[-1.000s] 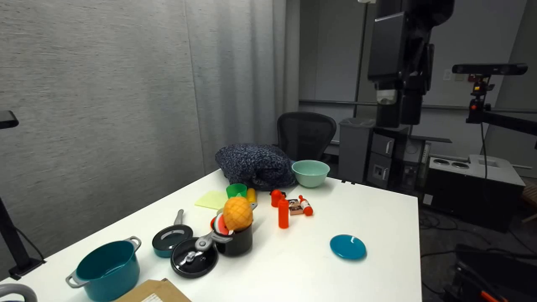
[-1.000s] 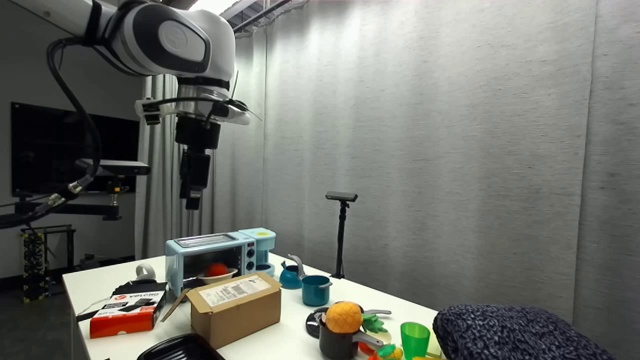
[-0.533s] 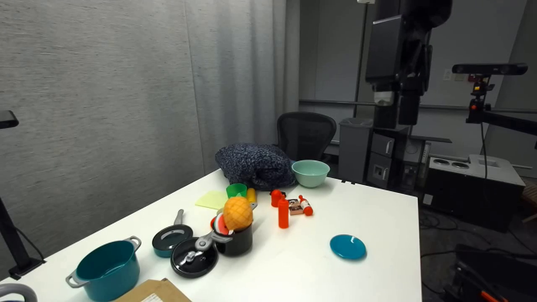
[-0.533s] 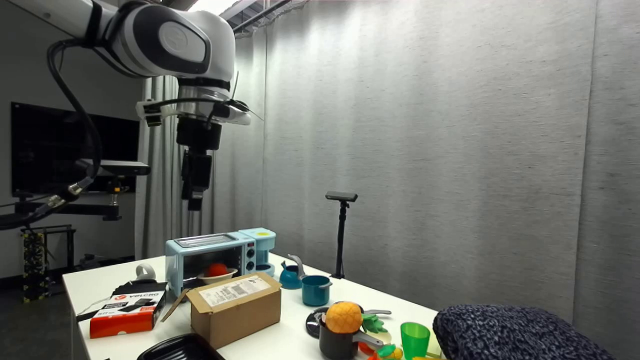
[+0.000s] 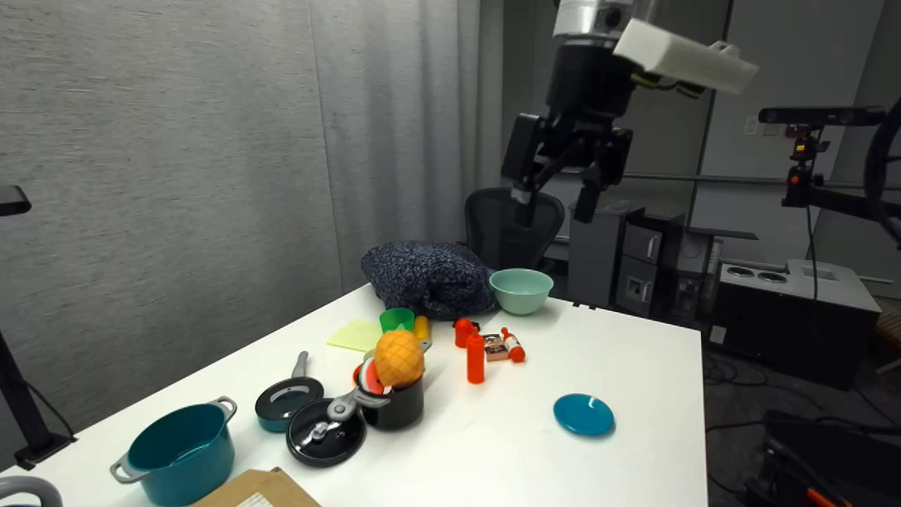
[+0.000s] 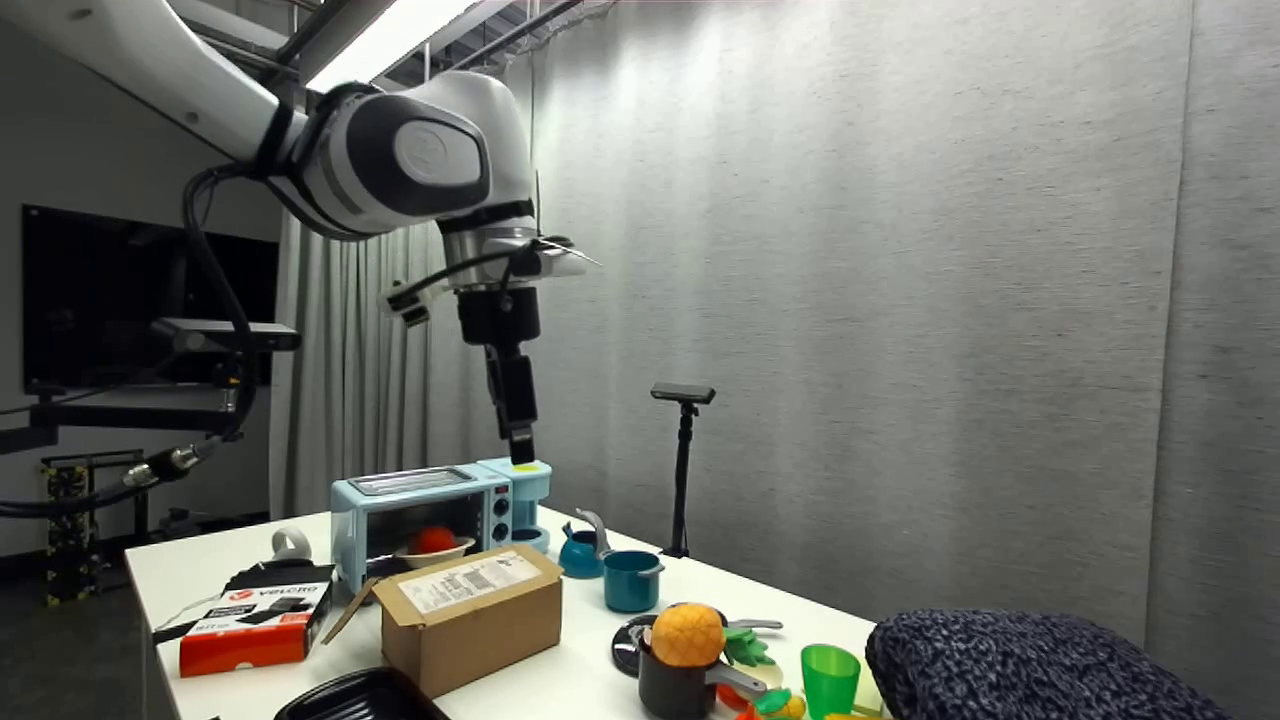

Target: Squeeze the red sauce bottle on the left over the pineapple

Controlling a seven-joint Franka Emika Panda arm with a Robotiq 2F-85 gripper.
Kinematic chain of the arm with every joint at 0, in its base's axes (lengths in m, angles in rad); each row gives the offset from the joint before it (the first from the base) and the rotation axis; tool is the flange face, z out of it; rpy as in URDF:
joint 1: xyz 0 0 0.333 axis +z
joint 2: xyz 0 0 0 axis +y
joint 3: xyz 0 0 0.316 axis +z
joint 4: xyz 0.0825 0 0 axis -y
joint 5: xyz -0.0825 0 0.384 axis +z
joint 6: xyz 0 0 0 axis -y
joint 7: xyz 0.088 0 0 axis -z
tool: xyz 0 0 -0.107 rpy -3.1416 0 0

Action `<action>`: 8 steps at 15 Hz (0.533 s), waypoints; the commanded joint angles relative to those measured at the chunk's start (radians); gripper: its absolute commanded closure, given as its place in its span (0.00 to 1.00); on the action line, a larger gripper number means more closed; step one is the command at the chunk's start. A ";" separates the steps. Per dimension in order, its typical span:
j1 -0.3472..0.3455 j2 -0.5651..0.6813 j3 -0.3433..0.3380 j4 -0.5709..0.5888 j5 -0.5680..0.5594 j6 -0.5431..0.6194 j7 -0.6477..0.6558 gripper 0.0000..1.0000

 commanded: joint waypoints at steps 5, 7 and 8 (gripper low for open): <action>-0.011 0.162 -0.032 0.078 -0.111 0.079 0.129 0.00; -0.007 0.179 -0.036 0.086 -0.111 0.078 0.130 0.00; -0.006 0.179 -0.036 0.084 -0.111 0.078 0.130 0.00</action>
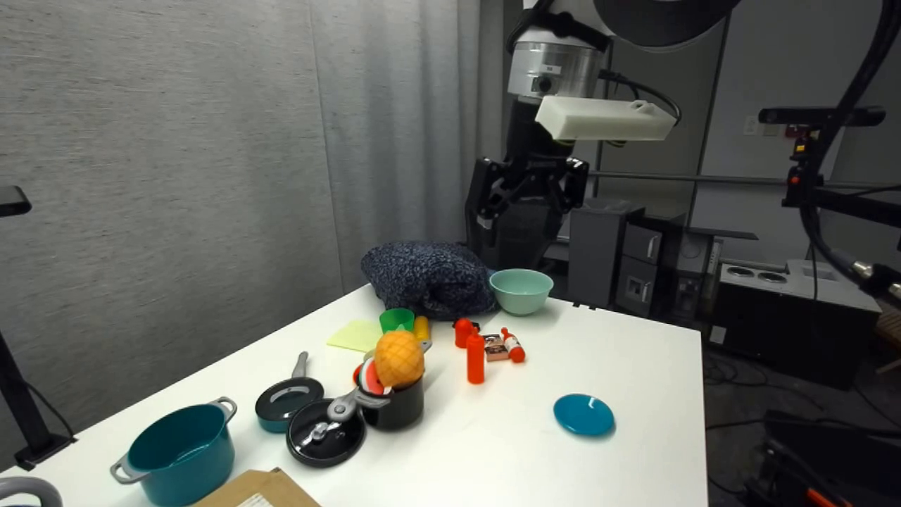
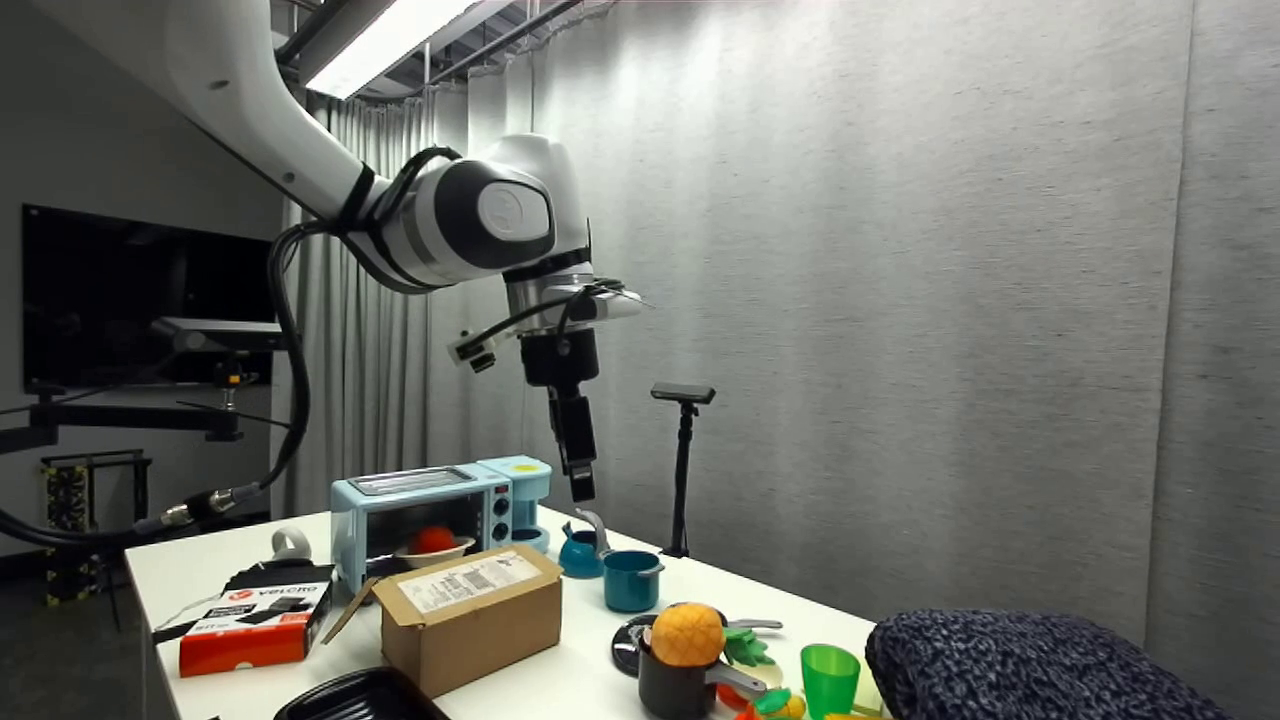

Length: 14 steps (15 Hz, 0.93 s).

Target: Squeeze the red sauce bottle on the left over the pineapple

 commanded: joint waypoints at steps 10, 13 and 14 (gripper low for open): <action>-0.023 0.167 -0.143 0.112 0.099 -0.049 0.157 0.00; -0.044 0.260 -0.216 0.179 0.204 -0.065 0.145 0.00; -0.051 0.292 -0.235 0.205 0.252 -0.076 0.140 0.00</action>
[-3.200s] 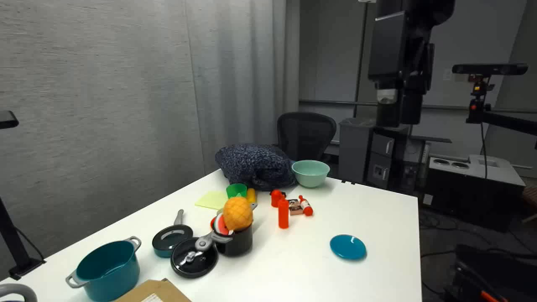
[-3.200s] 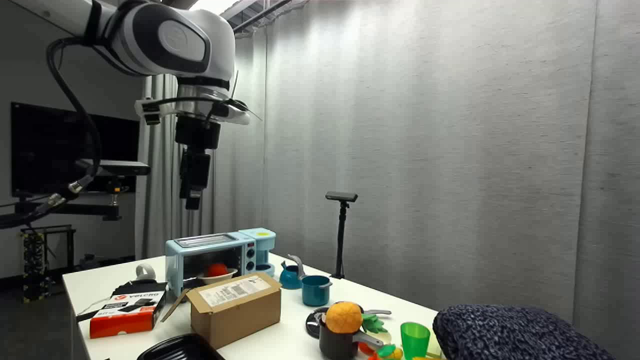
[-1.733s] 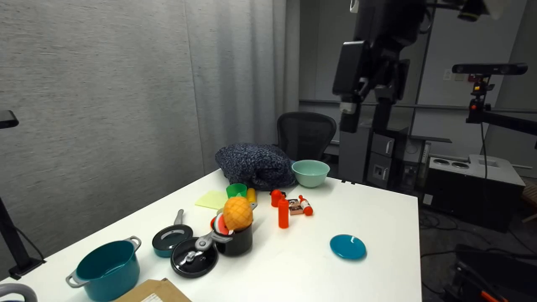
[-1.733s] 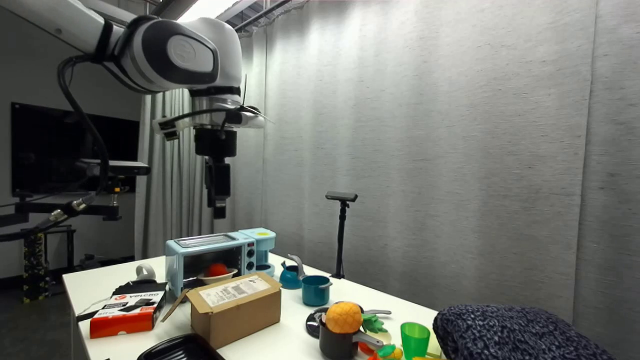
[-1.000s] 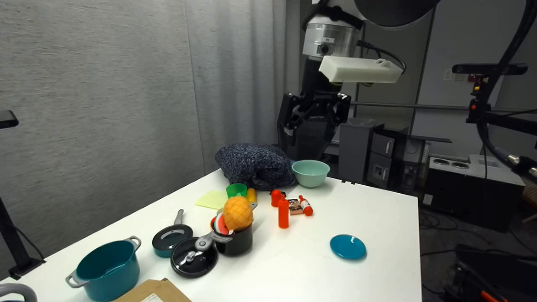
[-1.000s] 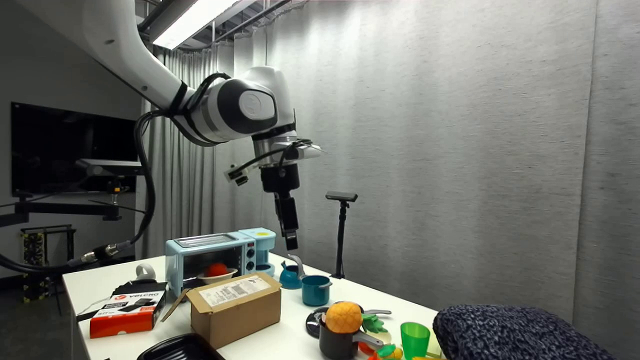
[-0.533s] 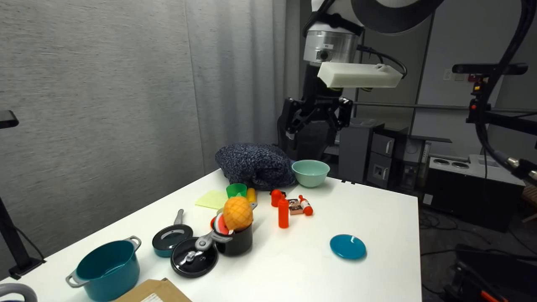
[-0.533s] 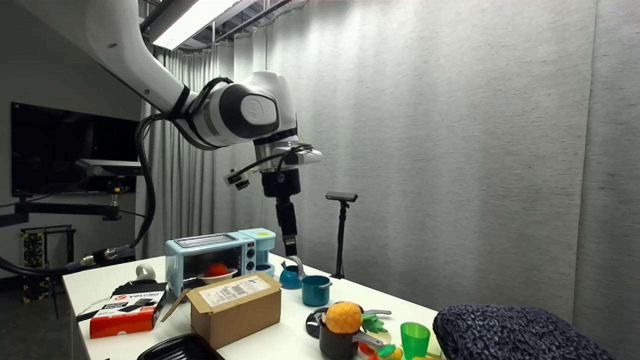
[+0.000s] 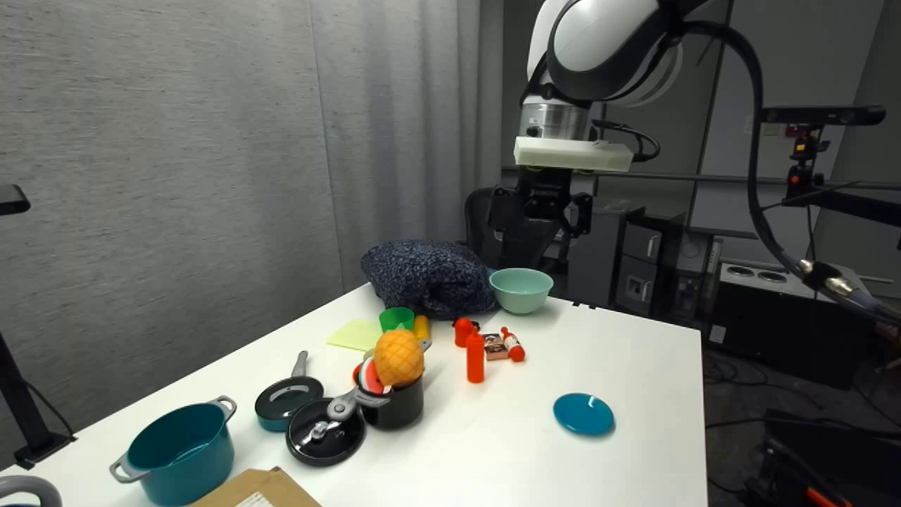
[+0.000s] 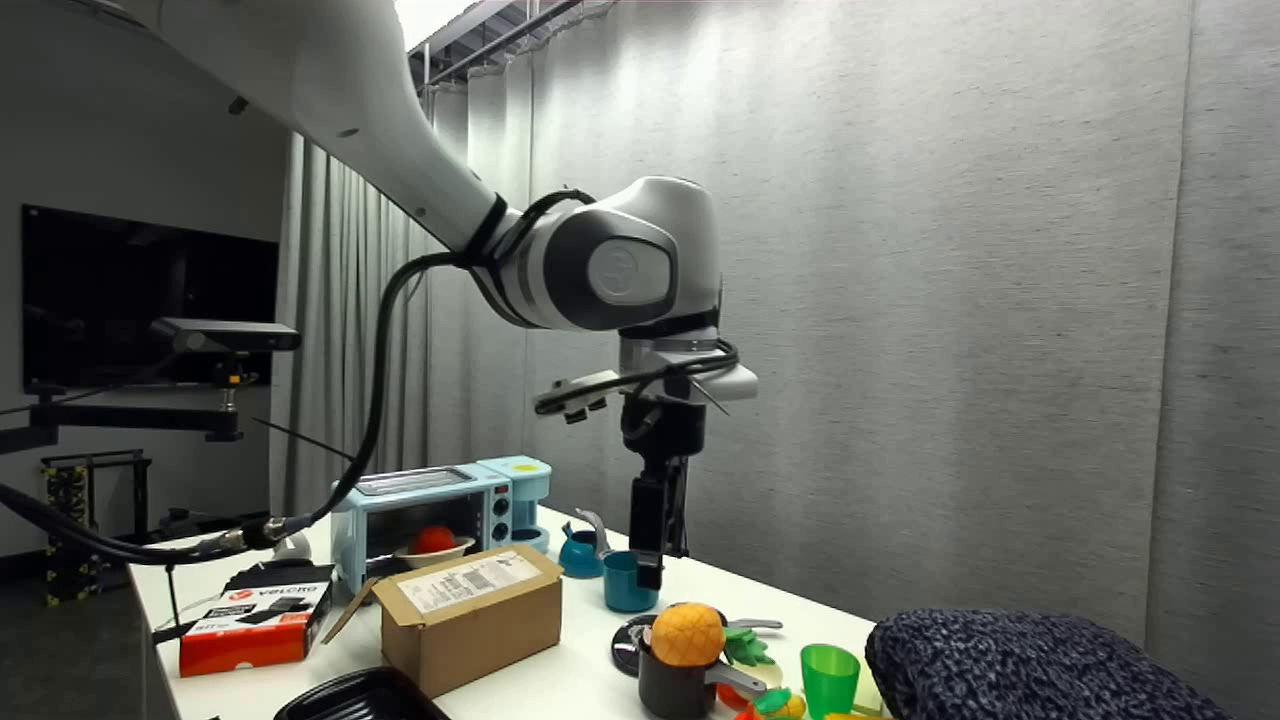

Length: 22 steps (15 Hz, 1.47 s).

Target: Squeeze the red sauce bottle on the left over the pineapple

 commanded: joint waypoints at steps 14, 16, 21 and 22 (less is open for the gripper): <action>-0.015 0.277 -0.080 0.260 0.253 0.047 0.179 0.00; -0.015 0.276 -0.080 0.260 0.253 0.047 0.179 0.00; -0.015 0.276 -0.080 0.260 0.253 0.047 0.179 0.00; -0.015 0.276 -0.080 0.260 0.253 0.047 0.179 0.00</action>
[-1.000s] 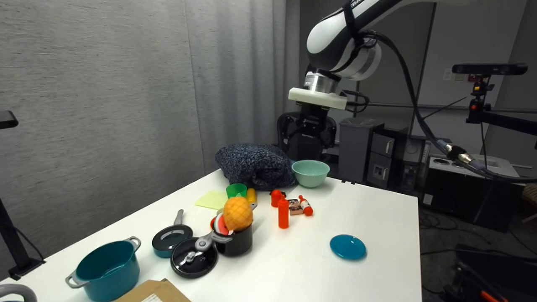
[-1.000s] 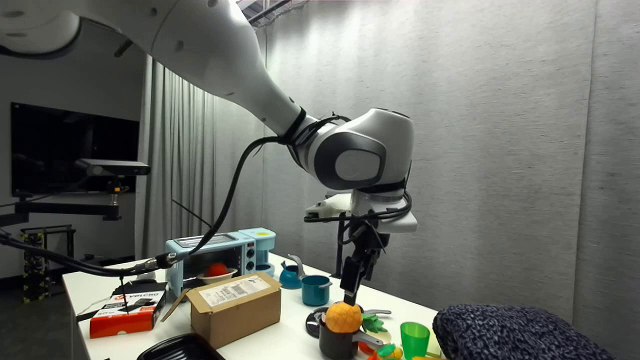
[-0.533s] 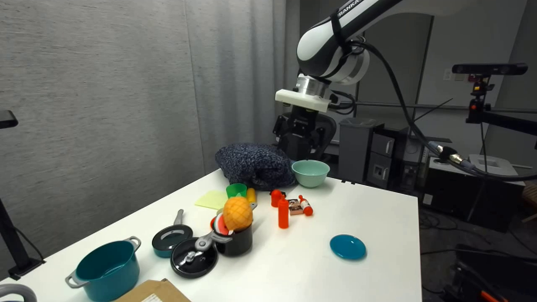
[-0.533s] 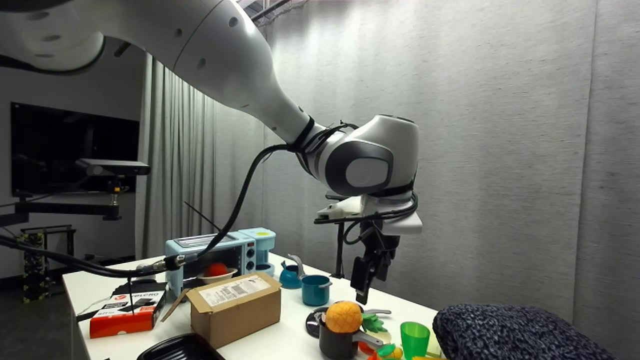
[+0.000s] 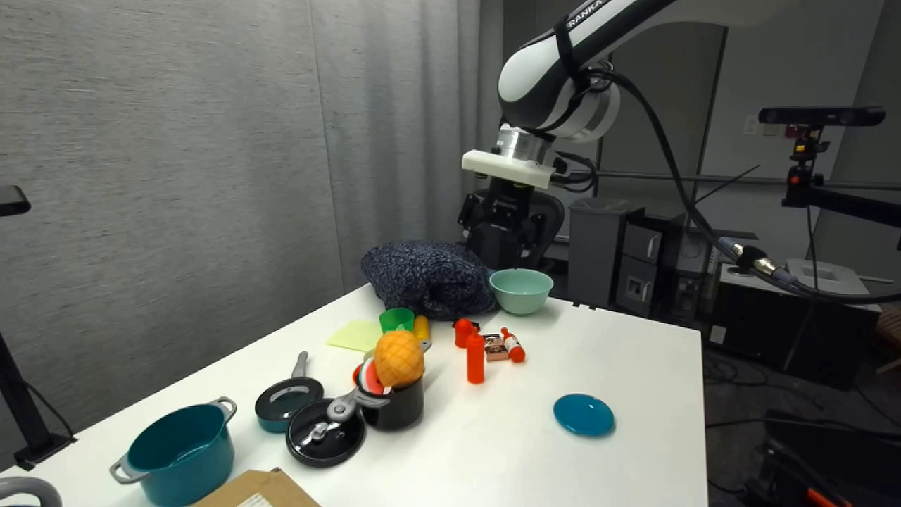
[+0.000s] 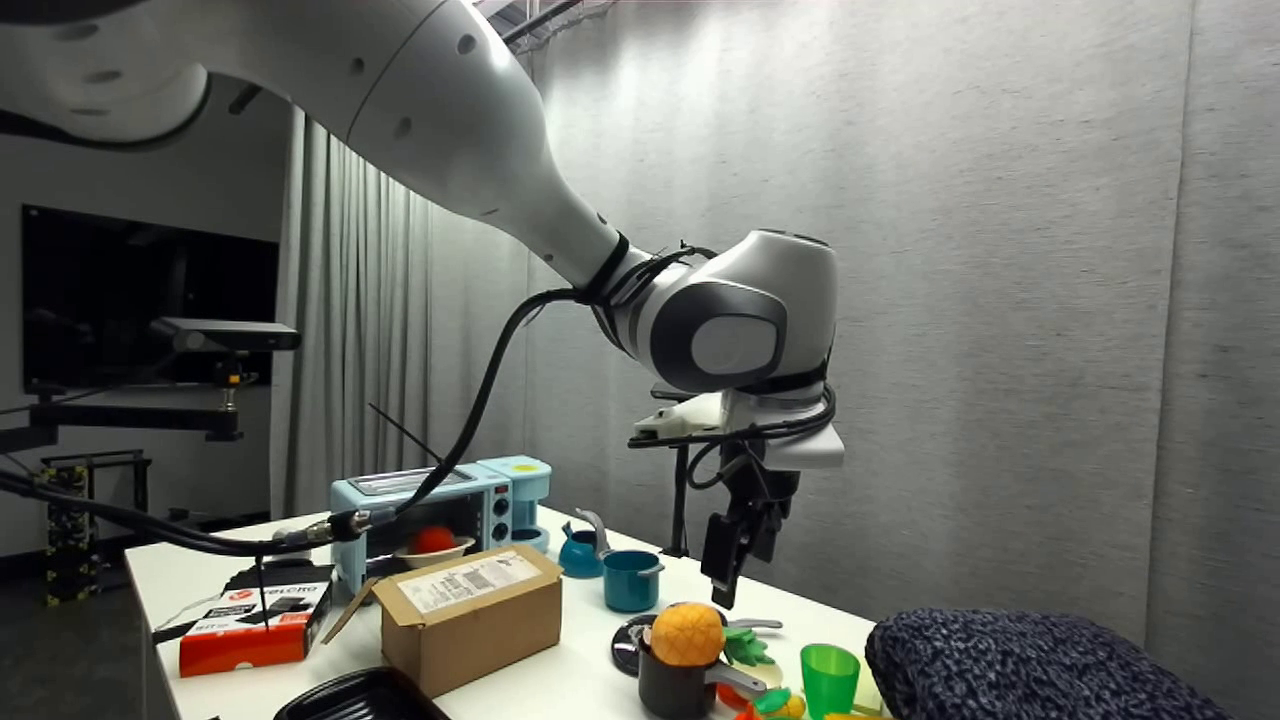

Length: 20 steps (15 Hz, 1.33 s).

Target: Squeeze the red sauce bottle on the left over the pineapple

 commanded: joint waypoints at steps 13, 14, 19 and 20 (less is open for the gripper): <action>-0.021 0.073 0.010 0.008 0.148 0.036 -0.010 0.00; -0.027 0.102 0.009 0.016 0.177 0.037 -0.007 0.00; -0.054 0.225 0.020 0.049 0.293 0.081 -0.036 0.00; -0.060 0.243 0.024 0.053 0.315 0.093 -0.043 0.00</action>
